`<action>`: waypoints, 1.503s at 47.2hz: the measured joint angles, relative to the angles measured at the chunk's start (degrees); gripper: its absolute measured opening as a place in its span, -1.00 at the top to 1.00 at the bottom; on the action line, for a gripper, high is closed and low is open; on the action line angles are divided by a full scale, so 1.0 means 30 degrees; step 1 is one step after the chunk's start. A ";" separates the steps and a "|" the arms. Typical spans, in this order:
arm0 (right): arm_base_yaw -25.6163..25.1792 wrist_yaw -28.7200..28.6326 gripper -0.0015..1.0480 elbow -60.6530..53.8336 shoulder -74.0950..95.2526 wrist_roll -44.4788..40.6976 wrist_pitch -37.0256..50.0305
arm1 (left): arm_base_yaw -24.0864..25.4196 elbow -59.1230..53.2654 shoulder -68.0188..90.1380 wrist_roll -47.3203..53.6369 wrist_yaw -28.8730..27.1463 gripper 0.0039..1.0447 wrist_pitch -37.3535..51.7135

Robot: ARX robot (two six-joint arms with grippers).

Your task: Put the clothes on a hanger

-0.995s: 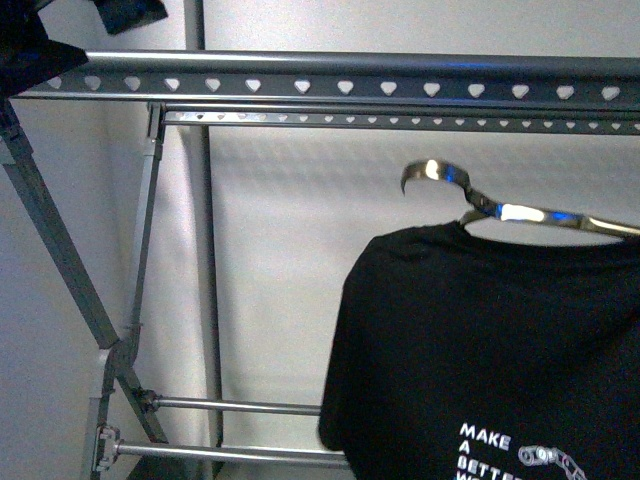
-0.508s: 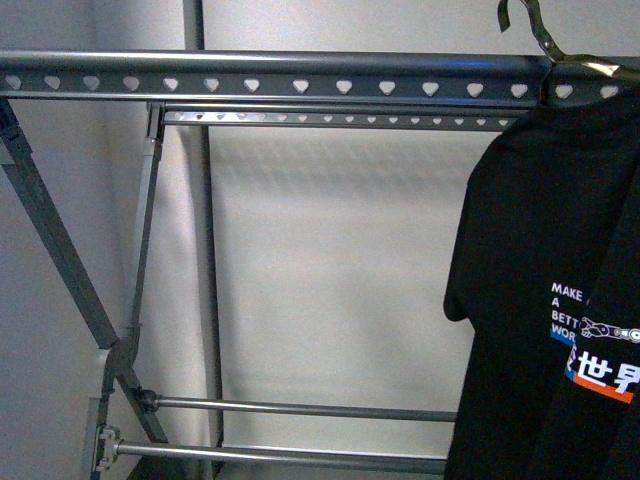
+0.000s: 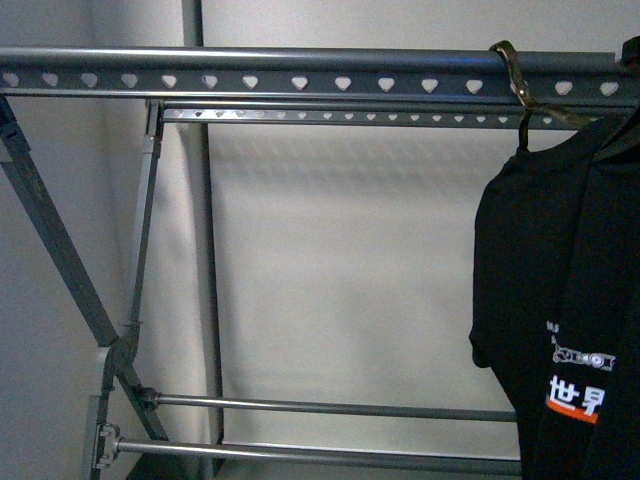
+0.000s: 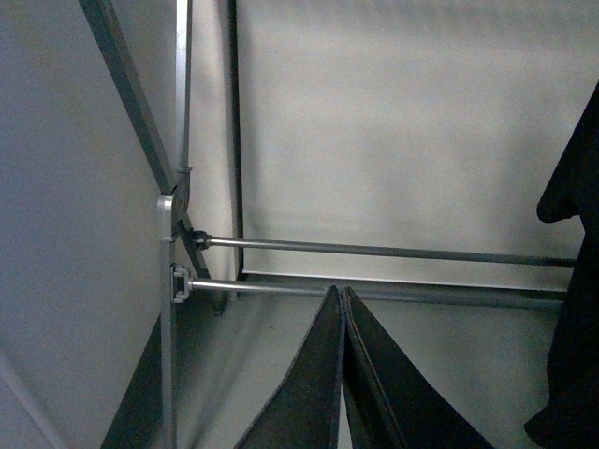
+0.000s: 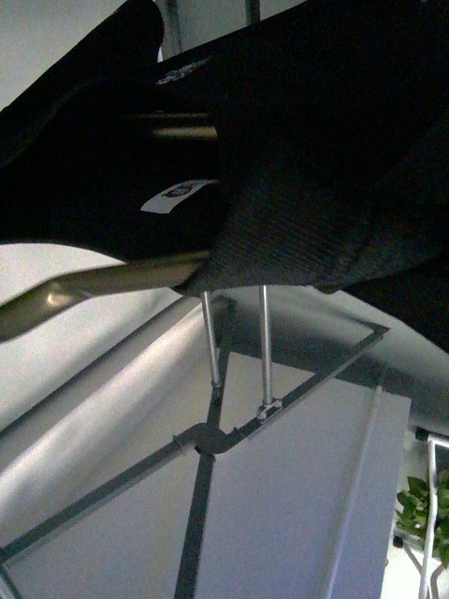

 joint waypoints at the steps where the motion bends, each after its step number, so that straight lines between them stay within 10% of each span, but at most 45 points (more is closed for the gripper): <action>1: 0.0117 -0.0015 0.80 -0.0510 -0.0204 -0.0007 0.0459 | 0.0000 -0.0138 -0.0189 0.0000 0.0000 0.94 -0.0044; 27: -0.1151 0.3111 -0.89 -1.6881 -1.6094 -0.1137 1.6436 | 0.0000 -0.2346 -0.5326 0.0015 0.0000 0.94 -0.3038; 37: 0.1180 0.7577 -0.64 -2.0873 -2.4545 -0.3985 0.9559 | 0.0000 -0.2943 -0.6492 0.0058 -0.0015 0.94 -0.3235; 41: 0.2178 0.8357 -0.23 -2.4167 -2.8713 -0.4765 0.4510 | 0.0000 -0.2943 -0.7599 0.0058 0.0000 0.94 -0.4291; 53: 0.2251 0.8524 0.94 -2.7154 -3.0556 -0.5107 0.4830 | 0.0000 -0.2943 -1.0382 0.0058 0.0000 0.94 -0.6943; 71: 0.2251 0.8553 0.95 -2.8334 -3.1394 -0.5158 0.5049 | 0.0000 -0.2943 -1.3027 0.0058 -0.0022 0.94 -0.9755</action>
